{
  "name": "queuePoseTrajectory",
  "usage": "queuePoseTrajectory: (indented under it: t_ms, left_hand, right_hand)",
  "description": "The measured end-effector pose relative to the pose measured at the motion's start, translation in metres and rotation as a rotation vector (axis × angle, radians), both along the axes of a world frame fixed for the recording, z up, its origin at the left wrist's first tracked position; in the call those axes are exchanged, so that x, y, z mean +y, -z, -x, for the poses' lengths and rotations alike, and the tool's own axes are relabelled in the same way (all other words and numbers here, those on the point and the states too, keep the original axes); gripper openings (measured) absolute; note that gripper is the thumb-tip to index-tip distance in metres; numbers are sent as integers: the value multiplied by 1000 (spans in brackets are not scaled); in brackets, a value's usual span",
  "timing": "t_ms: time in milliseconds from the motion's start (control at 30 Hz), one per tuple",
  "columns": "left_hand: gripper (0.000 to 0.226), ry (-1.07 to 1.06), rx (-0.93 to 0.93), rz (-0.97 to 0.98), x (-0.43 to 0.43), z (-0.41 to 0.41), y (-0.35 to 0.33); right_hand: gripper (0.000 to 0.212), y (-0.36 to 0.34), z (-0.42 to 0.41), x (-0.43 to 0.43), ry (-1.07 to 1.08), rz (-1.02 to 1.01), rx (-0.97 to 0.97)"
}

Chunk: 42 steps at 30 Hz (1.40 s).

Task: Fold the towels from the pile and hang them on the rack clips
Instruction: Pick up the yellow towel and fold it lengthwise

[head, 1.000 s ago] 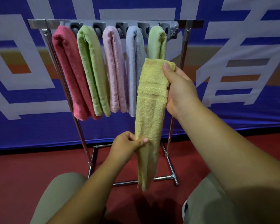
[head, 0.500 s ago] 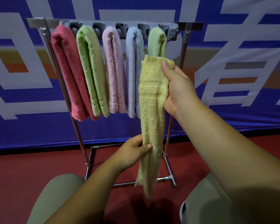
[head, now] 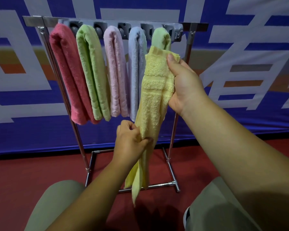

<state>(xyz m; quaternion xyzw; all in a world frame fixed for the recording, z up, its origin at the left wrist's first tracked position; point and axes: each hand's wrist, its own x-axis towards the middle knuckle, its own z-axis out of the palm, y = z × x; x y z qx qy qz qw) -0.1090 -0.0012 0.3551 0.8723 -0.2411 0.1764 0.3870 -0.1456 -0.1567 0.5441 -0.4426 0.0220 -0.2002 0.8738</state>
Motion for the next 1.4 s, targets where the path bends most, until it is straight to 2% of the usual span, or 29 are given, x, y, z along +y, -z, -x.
queuePoseTrajectory:
  t_ms: [67, 233, 333, 467, 600, 633, 733, 800, 900, 967, 1033, 1100, 1167, 1233, 1333, 1400]
  left_hand:
    - [25, -8, -38, -6, 3, -4, -3]
    - [13, 157, 156, 18, 9, -13, -21]
    - [17, 235, 230, 57, 12, -9, -20]
    - [31, 323, 431, 222, 19, 1, -8]
    - [59, 395, 674, 371, 26, 6, 0]
    - [58, 449, 732, 382, 29, 7, 0]
    - [28, 625, 843, 303, 41, 13, -7]
    - [24, 675, 905, 307, 46, 18, -8]
    - [26, 685, 1021, 453, 45, 24, -12]
    - [30, 662, 1078, 631, 41, 29, -19]
    - [33, 648, 1080, 758, 34, 33, -32]
    - [34, 618, 1084, 805, 27, 30, -44]
    - [37, 594, 1138, 793, 21, 27, -58]
    - [41, 603, 1181, 709, 20, 20, -65]
    - [47, 542, 1184, 600, 19, 7, -64]
    - [53, 498, 1175, 574, 21, 1, -62]
  right_hand:
    - [27, -2, -1, -2, 4, -5, -4]
    - [20, -3, -2, -5, 10, 4, -4]
    - [23, -3, -3, -8, 46, 24, -1]
    - [21, -2, -5, -16, 126, 83, 6]
    - [23, 7, -10, -31, 191, 144, 22]
    - [22, 10, -11, -35, 208, 153, 32]
    - [20, 23, -15, -49, 268, 193, 79]
    - [19, 35, -19, -59, 314, 230, 131]
    - [20, 58, -27, -73, 344, 225, 248]
    - [24, 77, -30, -78, 277, 126, 388]
    - [24, 101, -25, -76, 105, 91, 655]
    - [35, 131, -14, -68, -119, 109, 904]
    - [46, 151, 6, -52, -328, 185, 1018]
    - [50, 164, 22, -33, -421, 235, 978]
    - [62, 173, 38, -11, -353, 58, 695]
    - [65, 172, 46, -5, -306, 21, 596]
